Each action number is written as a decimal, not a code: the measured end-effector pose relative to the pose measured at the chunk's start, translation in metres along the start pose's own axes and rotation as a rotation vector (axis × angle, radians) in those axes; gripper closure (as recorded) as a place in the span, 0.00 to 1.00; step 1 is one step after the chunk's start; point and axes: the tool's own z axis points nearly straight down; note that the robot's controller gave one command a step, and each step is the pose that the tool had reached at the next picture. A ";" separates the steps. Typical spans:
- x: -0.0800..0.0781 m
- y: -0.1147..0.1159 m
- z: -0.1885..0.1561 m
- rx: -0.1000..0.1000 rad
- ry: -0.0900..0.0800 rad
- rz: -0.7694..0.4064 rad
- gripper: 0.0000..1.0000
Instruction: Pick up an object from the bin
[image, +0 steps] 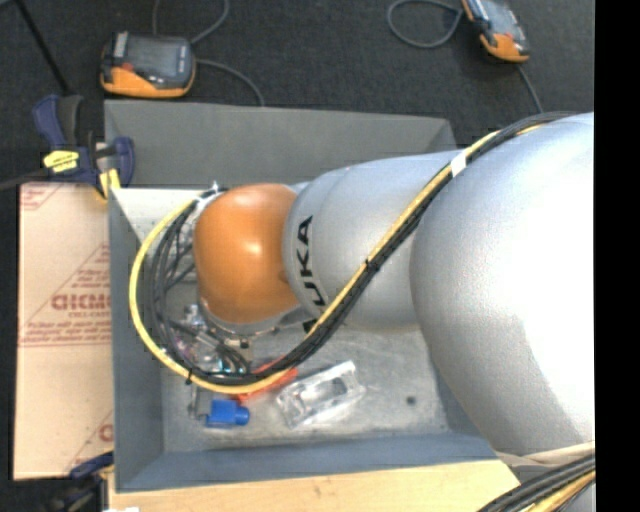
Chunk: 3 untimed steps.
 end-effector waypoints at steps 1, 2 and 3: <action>0.007 -0.060 0.066 -0.005 -0.015 -0.133 0.00; 0.002 -0.058 0.058 -0.008 -0.031 -0.130 1.00; 0.003 -0.031 -0.046 -0.003 -0.017 -0.156 1.00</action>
Offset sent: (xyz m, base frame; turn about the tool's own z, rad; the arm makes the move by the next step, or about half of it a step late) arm -0.0106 -0.0606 -0.0693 -0.1339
